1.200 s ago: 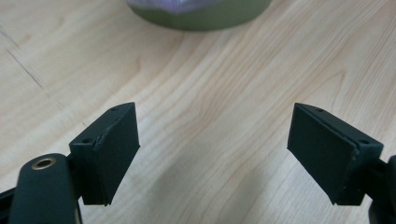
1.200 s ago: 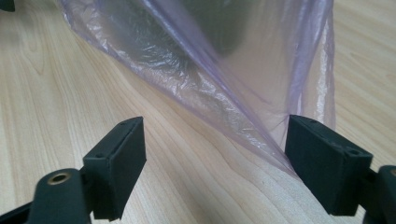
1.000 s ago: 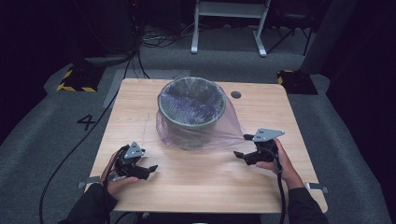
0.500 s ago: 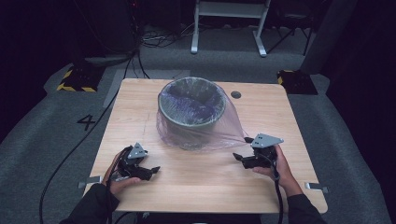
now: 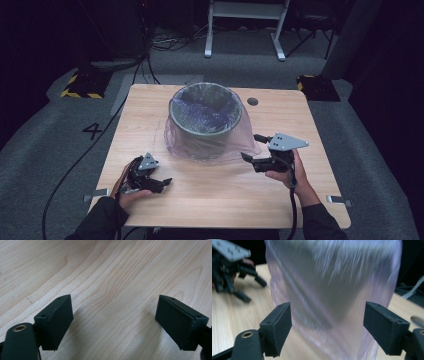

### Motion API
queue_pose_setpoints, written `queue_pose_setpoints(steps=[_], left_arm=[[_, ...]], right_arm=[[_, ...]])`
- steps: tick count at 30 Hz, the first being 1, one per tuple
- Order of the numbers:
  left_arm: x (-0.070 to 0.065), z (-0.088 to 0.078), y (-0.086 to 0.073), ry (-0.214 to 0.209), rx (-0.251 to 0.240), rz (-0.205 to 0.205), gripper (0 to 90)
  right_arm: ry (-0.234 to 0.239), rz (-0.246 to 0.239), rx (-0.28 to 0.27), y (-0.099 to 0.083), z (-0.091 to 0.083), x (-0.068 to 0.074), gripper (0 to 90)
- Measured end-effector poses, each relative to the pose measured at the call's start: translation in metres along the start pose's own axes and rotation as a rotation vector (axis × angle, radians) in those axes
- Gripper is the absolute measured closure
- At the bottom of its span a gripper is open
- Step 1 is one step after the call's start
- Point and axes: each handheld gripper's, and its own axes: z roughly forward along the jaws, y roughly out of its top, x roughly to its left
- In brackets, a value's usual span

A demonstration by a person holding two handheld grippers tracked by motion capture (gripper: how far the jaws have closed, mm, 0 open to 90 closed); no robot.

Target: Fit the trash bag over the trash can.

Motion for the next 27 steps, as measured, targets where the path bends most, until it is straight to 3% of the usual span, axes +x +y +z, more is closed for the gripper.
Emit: queue_pose_setpoints(steps=[6,8,10,13,19,21,27], left_arm=[[0.0,0.0,0.0,0.0,0.0,0.0,14.2],[0.0,0.0,0.0,-0.001,-0.001,-0.001,14.1],[0.0,0.0,0.0,0.0,0.0,0.001,14.2],[0.0,0.0,0.0,0.0,0.0,0.002,14.2],[0.0,0.0,0.0,-0.001,0.001,-0.001,14.2],[0.0,0.0,0.0,-0.001,0.001,-0.001,14.2],[0.0,0.0,0.0,-0.001,0.001,0.0,14.2]], right_arm=[[-0.007,-0.025,-0.041,0.041,-0.001,-0.009,22.7],[0.012,-0.021,-0.066,0.059,0.0,-0.014,23.2],[0.042,-0.011,-0.065,0.076,0.006,-0.018,22.6],[0.041,-0.018,-0.056,0.101,0.022,-0.022,23.1],[0.036,-0.039,0.071,0.131,0.072,-0.027,22.6],[0.066,-0.028,0.099,0.135,0.088,-0.028,23.4],[0.047,-0.028,0.205,0.137,0.117,-0.029,23.9]])
